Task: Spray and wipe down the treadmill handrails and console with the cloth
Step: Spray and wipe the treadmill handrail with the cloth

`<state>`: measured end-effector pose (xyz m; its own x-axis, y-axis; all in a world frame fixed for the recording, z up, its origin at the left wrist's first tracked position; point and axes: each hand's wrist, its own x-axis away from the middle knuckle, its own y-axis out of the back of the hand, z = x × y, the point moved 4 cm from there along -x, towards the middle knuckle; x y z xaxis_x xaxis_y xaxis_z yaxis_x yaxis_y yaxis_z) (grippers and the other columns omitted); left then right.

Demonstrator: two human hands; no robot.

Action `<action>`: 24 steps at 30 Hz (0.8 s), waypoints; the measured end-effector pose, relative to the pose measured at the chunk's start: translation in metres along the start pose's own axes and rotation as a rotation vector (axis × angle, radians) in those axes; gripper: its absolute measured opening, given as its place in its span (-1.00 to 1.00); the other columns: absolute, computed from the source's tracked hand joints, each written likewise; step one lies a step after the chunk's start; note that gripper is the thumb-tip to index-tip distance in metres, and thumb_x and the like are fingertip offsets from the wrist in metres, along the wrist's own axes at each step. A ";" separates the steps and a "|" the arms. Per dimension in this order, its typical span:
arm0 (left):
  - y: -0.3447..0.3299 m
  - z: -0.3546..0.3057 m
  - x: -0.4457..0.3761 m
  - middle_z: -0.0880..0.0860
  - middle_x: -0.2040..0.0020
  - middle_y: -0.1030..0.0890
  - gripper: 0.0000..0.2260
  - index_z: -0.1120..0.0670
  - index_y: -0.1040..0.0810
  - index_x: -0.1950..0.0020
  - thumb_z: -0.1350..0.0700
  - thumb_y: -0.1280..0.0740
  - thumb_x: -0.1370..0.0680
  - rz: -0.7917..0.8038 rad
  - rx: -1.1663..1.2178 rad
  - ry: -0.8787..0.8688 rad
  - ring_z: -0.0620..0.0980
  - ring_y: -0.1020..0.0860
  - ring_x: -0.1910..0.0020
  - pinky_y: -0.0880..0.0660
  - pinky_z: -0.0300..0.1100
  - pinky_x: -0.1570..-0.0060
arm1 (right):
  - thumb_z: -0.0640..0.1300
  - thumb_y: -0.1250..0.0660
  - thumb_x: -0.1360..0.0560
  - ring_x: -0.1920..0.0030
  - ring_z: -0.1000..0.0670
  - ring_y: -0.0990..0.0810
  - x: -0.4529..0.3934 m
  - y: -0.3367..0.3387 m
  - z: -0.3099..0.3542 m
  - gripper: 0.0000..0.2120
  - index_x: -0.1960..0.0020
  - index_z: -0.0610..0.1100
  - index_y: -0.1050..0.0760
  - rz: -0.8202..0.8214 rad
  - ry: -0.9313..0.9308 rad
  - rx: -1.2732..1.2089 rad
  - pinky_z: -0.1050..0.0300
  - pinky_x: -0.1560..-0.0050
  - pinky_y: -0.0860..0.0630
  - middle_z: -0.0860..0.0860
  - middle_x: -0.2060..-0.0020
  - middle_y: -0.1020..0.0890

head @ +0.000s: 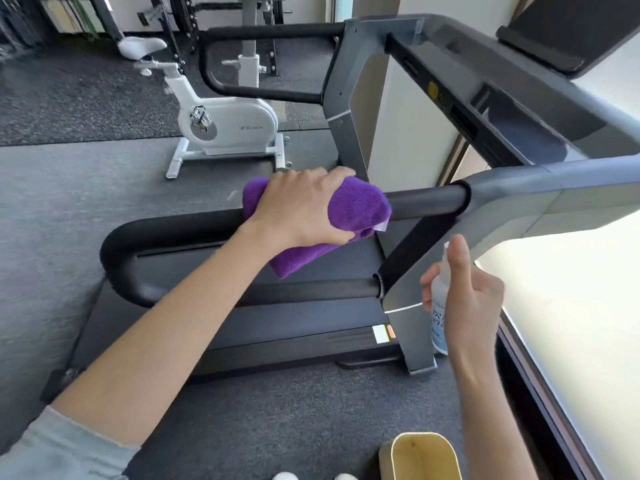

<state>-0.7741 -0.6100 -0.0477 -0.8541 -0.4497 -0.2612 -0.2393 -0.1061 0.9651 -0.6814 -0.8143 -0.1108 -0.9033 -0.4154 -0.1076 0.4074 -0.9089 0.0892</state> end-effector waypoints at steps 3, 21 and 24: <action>0.011 0.036 0.040 -0.04 -0.06 -0.60 -0.23 -0.12 -0.40 -0.39 -0.48 -0.29 -0.28 -0.109 -0.053 0.045 0.11 -0.60 -0.01 -0.29 -0.10 0.18 | 0.46 -0.17 -0.40 0.50 -0.01 -0.45 0.005 -0.021 0.001 -0.20 0.39 -0.33 -0.49 0.047 -0.008 -0.005 0.23 0.41 -0.39 -0.26 0.52 -0.46; -0.005 0.036 0.075 0.03 -0.08 -0.62 -0.59 -0.02 -0.61 -0.20 -0.11 -0.45 -0.39 -0.547 -0.118 -0.029 0.15 -0.54 0.08 -0.45 0.02 0.04 | 0.45 -0.19 -0.42 0.47 -0.08 -0.47 0.019 -0.036 0.006 -0.22 0.42 -0.30 -0.47 0.090 0.017 -0.003 0.10 0.31 -0.40 -0.15 0.55 -0.49; 0.003 0.059 0.114 0.03 -0.10 -0.64 -0.67 0.00 -0.65 -0.15 -0.09 -0.47 -0.44 -0.654 -0.092 0.048 0.19 -0.56 0.03 -0.44 0.04 0.00 | 0.45 -0.17 -0.43 0.48 -0.05 -0.47 0.024 -0.033 0.004 -0.21 0.40 -0.31 -0.49 0.093 0.023 -0.002 0.12 0.34 -0.39 -0.22 0.51 -0.50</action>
<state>-0.8992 -0.6095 -0.0754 -0.5243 -0.3054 -0.7949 -0.6596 -0.4446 0.6060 -0.7167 -0.7940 -0.1120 -0.8584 -0.4984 -0.1218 0.4894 -0.8666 0.0975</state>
